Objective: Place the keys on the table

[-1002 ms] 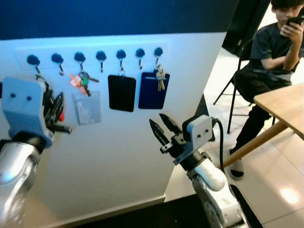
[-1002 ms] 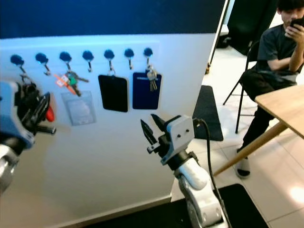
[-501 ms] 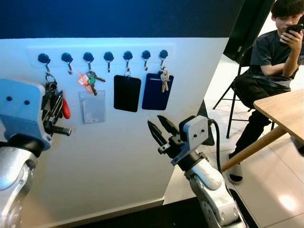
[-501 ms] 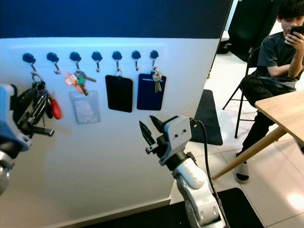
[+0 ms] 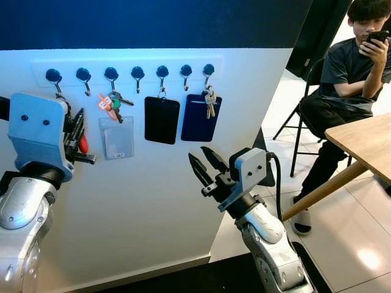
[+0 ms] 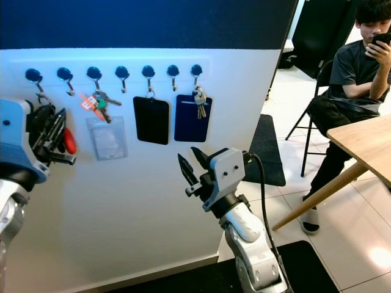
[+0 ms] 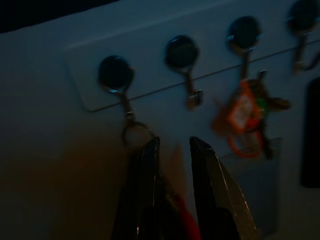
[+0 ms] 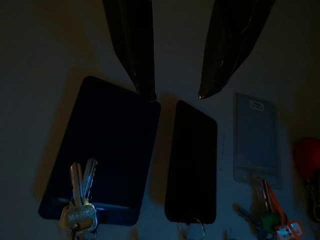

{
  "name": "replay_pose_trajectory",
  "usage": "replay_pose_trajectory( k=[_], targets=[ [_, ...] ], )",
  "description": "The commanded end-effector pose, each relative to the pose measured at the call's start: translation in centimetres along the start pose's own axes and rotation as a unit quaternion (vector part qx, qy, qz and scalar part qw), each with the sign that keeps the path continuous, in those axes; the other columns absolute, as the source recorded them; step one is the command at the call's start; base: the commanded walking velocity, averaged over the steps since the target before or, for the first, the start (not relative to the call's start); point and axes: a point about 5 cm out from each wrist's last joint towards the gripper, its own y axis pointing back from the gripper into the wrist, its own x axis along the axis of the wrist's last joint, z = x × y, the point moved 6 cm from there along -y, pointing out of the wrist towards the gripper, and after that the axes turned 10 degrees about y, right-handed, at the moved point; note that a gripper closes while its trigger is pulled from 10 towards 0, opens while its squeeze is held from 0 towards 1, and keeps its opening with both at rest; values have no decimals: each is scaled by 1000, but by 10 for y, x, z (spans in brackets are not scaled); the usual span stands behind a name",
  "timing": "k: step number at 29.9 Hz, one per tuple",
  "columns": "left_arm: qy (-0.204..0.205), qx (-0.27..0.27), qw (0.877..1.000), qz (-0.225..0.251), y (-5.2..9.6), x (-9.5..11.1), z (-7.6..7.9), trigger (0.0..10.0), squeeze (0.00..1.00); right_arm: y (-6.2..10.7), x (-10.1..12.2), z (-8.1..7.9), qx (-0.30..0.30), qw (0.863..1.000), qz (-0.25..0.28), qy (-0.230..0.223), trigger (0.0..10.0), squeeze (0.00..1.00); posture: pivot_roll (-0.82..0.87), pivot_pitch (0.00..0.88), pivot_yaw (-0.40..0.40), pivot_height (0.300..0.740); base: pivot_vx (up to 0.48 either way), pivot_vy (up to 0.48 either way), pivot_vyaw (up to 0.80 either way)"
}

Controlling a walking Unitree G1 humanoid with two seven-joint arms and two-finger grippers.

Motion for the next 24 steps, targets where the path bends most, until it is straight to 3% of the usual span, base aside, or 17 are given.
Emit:
replay_pose_trajectory(
  k=[1, 15, 24],
  targets=[
    [4, 3, 1000, 9, -1, 1, 2, 10000, 0, 2, -4, 0, -1, 1000, -5, 4, 10000, 0, 198, 143, -47, 740, 0, 0, 0],
    [2, 8, 1000, 11, -8, -5, 2, 10000, 0, 1, -3, -1, -1, 1000, -2, 4, 10000, 0, 193, 138, -43, 740, 0, 0, 0],
    [-4, 31, 1000, 5, -11, -12, -6, 10000, 0, 1, -3, 0, -2, 1000, -1, 7, 10000, 0, 190, 128, -42, 740, 0, 0, 0]
  ],
)
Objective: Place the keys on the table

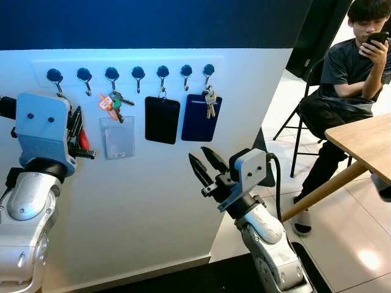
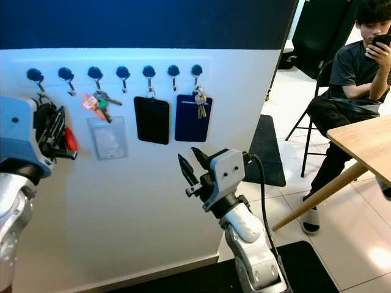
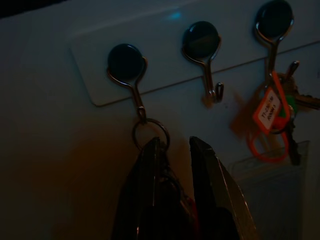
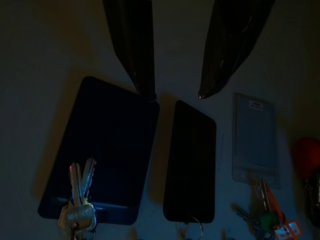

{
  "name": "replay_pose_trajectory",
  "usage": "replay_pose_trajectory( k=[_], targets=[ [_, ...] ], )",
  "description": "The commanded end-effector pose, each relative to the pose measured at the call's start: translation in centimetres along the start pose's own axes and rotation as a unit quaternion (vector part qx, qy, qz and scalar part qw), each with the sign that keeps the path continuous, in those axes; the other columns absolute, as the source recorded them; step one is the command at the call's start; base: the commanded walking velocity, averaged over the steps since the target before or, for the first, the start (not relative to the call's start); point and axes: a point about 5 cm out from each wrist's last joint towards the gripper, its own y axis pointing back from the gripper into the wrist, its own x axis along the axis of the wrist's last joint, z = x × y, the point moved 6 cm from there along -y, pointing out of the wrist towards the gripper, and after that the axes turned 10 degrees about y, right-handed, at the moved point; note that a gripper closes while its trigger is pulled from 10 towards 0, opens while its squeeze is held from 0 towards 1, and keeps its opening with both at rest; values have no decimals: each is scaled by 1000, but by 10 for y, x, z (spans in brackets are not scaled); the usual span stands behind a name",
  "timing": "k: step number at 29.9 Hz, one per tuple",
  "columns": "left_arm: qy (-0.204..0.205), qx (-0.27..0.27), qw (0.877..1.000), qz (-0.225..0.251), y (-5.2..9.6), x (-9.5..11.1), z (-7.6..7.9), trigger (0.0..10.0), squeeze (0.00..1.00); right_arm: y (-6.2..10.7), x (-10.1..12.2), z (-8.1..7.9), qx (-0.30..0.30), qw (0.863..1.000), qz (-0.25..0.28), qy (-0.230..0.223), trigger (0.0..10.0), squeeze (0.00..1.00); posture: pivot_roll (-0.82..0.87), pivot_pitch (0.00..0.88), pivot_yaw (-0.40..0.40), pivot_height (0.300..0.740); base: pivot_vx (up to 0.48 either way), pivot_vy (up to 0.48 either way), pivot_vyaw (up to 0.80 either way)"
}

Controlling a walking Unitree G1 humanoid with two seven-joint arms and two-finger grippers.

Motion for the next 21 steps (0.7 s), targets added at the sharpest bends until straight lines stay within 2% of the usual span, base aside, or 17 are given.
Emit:
replay_pose_trajectory(
  k=[1, 2, 3, 4, 5, 7, 8, 9, 10, 11, 12, 14, 18, 19, 20, 21],
  targets=[
    [-2, 13, 1000, 0, 0, -3, -3, 9725, 0, 1, -3, 0, 0, 1000, -4, 7, 10000, 0, 190, 126, -43, 740, 0, 0, 0],
    [-2, 14, 1000, 0, 0, -3, -3, 9725, 0, 1, -3, 0, 0, 1000, -3, 7, 10000, 0, 190, 126, -43, 740, 0, 0, 0],
    [-3, 17, 1000, 0, -1, -4, -4, 8941, 0, 0, -2, 0, 0, 1000, -3, 7, 10000, 0, 190, 125, -43, 740, 0, 0, 0],
    [-3, 17, 1000, 0, -1, -4, -4, 8941, 0, 0, -2, 0, 0, 1000, -3, 7, 10000, 0, 190, 125, -43, 740, 0, 0, 0],
    [-3, 21, 1000, 1, -1, -4, -5, 7294, 0, 0, -2, 0, 1, 1000, -3, 7, 10000, 0, 190, 123, -43, 740, 0, 0, 0],
    [-3, 21, 1000, 1, -1, -4, -5, 7294, 0, 0, -2, 0, 1, 1000, -3, 7, 10000, 0, 190, 123, -43, 740, 0, 0, 0],
    [-3, 25, 1000, 1, -1, -4, -7, 4627, 0, 0, -2, 0, 1, 1000, -2, 7, 10000, 0, 191, 123, -44, 740, 0, 0, 0],
    [-3, 28, 1000, 2, -1, -3, -8, 4000, 0, 0, -2, 0, 1, 1000, -2, 8, 10000, 0, 191, 122, -45, 740, 0, 0, 0],
    [-3, 30, 1000, 4, -1, -3, -10, 2706, 0, 0, -2, 0, 2, 1000, -2, 8, 10000, 0, 191, 122, -45, 740, 0, 0, 0],
    [-3, 30, 1000, 4, -1, -3, -10, 2706, 0, 0, -2, 0, 2, 1000, -2, 8, 10000, 0, 191, 122, -45, 740, 0, 0, 0],
    [-2, 32, 999, 6, -1, -2, -10, 1882, 0, 0, -2, 0, 2, 1000, -2, 8, 10000, 0, 192, 123, -47, 740, 0, 0, 0],
    [-2, 34, 999, 8, -1, -1, -11, 1490, 0, 0, -3, 0, 2, 1000, -2, 7, 10000, 0, 192, 123, -47, 740, 0, 0, 0],
    [-2, 35, 999, 11, -1, 0, -11, 1686, 0, 0, -3, 0, 3, 1000, -2, 7, 10000, 0, 192, 125, -48, 740, 0, 0, 0],
    [-3, 35, 999, 11, -1, 1, -10, 2549, 0, 0, -3, 0, 3, 1000, -2, 7, 10000, 0, 193, 126, -49, 740, 0, 0, 0],
    [-4, 34, 999, 12, -1, 1, -10, 9765, 0, -1, -3, 0, 3, 1000, -2, 7, 10000, 0, 193, 128, -49, 740, 0, 0, 0],
    [-5, 34, 999, 13, -1, 2, -10, 10000, 0, -1, -3, 0, 3, 1000, -3, 7, 10000, 0, 194, 128, -49, 740, 0, 0, 0]
  ],
)
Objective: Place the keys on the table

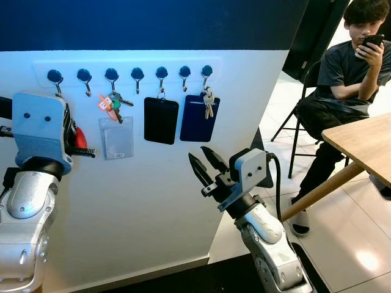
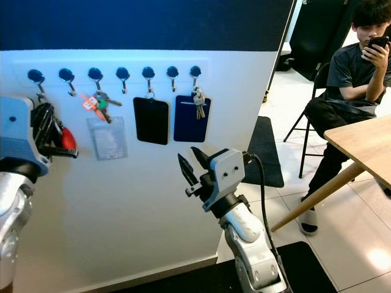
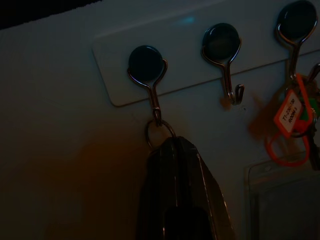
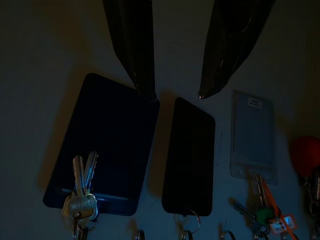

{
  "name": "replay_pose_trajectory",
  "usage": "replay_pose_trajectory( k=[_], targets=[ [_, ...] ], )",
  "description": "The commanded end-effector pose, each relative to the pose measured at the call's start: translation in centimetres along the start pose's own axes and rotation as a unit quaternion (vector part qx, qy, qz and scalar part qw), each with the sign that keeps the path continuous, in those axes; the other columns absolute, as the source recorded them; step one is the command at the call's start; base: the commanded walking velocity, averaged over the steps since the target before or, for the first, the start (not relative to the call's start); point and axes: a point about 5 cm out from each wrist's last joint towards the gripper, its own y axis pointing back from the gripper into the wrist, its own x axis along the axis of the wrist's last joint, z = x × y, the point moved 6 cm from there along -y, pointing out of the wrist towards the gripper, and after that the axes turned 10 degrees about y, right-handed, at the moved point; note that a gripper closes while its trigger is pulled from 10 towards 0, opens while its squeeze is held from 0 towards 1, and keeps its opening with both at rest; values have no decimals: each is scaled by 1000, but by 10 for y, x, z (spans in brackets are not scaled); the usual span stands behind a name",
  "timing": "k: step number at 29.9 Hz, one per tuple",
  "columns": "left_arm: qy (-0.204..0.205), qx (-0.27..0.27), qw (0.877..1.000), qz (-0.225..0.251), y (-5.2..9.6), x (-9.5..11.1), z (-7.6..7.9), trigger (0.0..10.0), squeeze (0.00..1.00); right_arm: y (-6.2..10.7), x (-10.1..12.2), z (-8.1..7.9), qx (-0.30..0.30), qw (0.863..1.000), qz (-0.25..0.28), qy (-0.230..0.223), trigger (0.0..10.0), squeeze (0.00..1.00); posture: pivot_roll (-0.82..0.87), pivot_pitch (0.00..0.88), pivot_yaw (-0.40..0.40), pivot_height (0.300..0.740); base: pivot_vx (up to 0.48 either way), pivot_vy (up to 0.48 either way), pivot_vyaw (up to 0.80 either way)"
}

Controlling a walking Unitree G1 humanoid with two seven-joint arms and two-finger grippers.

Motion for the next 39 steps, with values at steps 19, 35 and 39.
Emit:
replay_pose_trajectory(
  k=[19, 35, 39],
  targets=[
    [-178, 64, 978, 91, 4, 32, -11, 10000, 0, 1, -4, -2, 0, 1000, -7, 2, 10000, 0, 198, 140, -39, 740, 0, 0, 0],
    [-251, 135, 955, 86, 18, 30, -33, 10000, 0, 1, -5, -4, 0, 1000, -9, -1, 10000, 0, 198, 156, -36, 740, 0, 0, 0],
    [-272, 138, 951, 60, 18, 19, -37, 10000, 0, 3, -5, -4, -1, 1000, -11, -1, 10000, 0, 197, 158, -33, 740, 0, 0, 0]
  ],
)
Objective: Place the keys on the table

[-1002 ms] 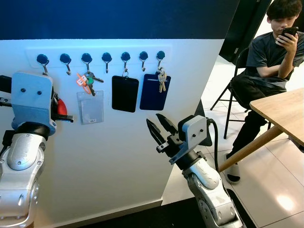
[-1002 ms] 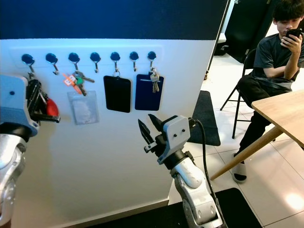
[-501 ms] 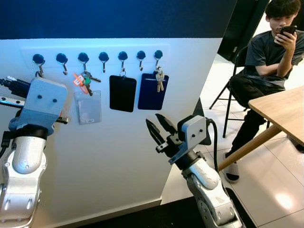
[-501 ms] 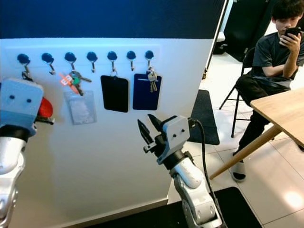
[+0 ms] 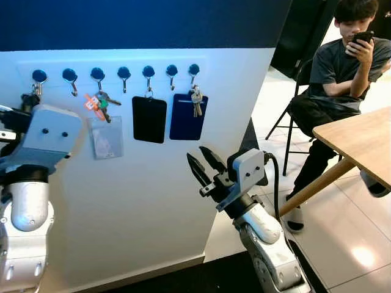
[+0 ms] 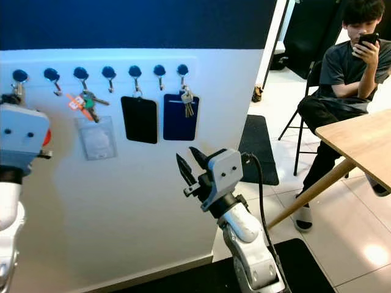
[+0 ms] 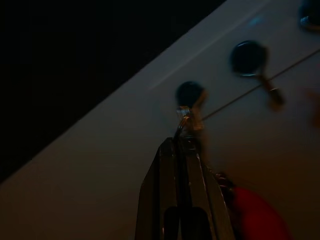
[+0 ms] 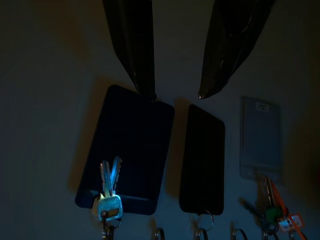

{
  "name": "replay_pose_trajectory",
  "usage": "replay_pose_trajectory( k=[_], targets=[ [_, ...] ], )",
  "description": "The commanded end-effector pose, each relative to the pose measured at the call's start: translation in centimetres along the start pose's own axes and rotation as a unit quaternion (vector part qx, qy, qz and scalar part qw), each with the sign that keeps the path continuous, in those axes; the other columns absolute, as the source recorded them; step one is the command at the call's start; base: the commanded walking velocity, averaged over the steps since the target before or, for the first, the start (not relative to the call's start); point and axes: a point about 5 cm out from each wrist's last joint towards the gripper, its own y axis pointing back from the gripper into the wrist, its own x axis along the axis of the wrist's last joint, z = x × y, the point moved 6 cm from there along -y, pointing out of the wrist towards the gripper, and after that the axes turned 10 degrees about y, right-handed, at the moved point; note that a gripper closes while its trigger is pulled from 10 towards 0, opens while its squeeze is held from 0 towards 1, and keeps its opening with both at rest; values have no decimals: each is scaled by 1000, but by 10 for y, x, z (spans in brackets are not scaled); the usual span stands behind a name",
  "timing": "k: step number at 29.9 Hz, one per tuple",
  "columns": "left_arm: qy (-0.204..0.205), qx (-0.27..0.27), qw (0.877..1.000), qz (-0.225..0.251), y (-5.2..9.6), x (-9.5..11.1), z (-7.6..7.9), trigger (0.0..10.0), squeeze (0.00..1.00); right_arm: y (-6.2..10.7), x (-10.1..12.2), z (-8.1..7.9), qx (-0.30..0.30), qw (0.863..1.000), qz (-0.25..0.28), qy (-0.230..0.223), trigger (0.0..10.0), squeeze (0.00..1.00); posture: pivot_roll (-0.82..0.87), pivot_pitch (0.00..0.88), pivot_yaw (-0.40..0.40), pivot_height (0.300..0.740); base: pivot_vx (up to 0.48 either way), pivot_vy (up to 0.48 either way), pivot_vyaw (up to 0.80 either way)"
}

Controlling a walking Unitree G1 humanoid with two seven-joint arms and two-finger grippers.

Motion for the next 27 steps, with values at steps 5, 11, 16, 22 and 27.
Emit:
replay_pose_trajectory(
  k=[5, 11, 16, 22, 27],
  targets=[
    [-38, 22, 999, -2, -3, -4, -10, 10000, 0, 4, -6, -1, -2, 1000, -12, 0, 10000, 0, 195, 161, -31, 740, 0, 0, 0],
    [-45, 29, 998, -15, -2, -10, -14, 10000, 0, 4, -5, -1, -3, 1000, -12, 0, 10000, 0, 191, 166, -27, 740, 0, 0, 0],
    [40, 66, 995, -65, -1, -24, -22, 10000, 0, 6, -6, -1, -5, 1000, -15, 1, 10000, 0, 188, 170, -25, 740, 0, 0, 0],
    [6, 76, 996, -38, -9, -17, -30, 10000, 0, 5, -6, -1, -5, 1000, -14, 1, 10000, 0, 189, 168, -28, 740, 0, 0, 0],
    [-17, 74, 997, -28, -10, -15, -30, 10000, 0, 5, -5, -1, -5, 1000, -14, 2, 10000, 0, 191, 168, -23, 740, 0, 0, 0]
  ],
)
